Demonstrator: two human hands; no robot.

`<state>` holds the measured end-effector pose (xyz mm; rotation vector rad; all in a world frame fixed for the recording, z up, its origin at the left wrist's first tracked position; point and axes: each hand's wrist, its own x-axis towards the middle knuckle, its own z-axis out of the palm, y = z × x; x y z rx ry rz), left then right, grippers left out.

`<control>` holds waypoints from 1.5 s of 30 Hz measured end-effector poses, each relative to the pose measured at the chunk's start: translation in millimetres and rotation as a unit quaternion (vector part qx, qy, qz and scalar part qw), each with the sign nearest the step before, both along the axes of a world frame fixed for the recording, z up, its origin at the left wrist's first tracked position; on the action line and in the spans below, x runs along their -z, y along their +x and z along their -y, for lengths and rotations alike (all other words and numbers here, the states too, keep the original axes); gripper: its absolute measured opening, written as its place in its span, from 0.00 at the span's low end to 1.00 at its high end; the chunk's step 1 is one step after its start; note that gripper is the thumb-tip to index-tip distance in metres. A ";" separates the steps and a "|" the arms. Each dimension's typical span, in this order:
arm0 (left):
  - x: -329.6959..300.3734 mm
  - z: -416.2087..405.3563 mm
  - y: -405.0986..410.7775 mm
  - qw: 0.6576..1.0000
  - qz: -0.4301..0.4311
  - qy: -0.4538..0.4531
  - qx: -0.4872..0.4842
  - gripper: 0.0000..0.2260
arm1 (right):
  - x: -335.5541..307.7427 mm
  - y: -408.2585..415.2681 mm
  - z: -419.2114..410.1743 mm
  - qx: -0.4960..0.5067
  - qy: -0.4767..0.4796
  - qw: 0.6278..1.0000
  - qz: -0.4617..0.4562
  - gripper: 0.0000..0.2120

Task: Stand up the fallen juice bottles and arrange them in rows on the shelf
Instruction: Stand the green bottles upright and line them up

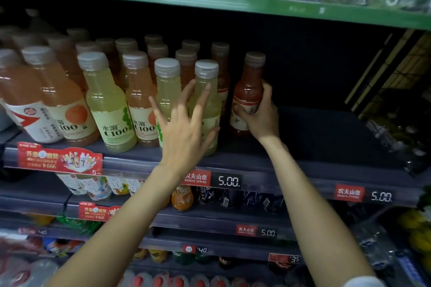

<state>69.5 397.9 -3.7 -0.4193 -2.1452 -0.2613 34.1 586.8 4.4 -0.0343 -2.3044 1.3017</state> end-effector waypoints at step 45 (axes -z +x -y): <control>-5.1 31.9 -1.8 0.956 0.076 0.283 0.010 0.41 | 13.0 1.2 6.7 0.080 0.038 0.996 -0.024 0.32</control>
